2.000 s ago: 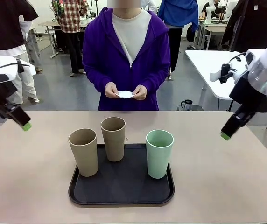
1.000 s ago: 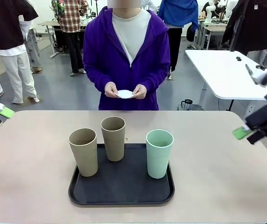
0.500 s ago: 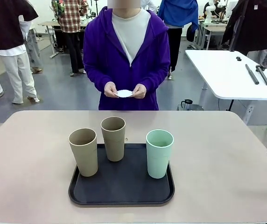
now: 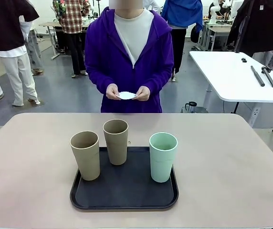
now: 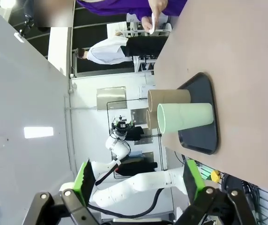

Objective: Place coasters on the table and set cups on them.
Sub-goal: Pick up one Reusable plastic cup and place it on a coaster set by the human.

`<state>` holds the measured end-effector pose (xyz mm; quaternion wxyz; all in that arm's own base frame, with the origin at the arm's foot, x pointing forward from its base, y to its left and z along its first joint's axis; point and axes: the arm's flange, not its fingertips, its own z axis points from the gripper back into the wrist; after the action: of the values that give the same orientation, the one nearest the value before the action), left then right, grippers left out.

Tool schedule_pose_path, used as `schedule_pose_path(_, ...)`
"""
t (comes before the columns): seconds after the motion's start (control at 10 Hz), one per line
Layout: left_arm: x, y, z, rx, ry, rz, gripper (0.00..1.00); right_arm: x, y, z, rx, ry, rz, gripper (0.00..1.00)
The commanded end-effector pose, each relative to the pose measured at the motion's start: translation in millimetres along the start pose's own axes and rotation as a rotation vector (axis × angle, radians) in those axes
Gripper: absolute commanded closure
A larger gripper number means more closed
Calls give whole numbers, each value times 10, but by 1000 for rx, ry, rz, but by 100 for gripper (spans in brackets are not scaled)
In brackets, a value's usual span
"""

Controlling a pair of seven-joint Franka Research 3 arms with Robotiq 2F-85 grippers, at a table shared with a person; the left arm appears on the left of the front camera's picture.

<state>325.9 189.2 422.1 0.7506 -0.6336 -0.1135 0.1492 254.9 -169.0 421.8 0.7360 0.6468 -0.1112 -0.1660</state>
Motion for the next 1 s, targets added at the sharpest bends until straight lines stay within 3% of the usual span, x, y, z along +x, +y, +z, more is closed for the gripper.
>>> schedule_pose_path(0.0,-45,-51,-33,32,-34,44,0,-137,22,-117,-24,43,25,0)
schedule_pose_path(0.2,4,0,-7,13,-5,14,0,-140,38,-154,-18,88,33,0)
schedule_pose_path(0.3,4,0,-7,13,-5,14,0,-26,49,-76,-14,33,6,0)
schedule_pose_path(0.9,4,0,-7,13,-5,14,0,-26,49,-76,-14,33,6,0)
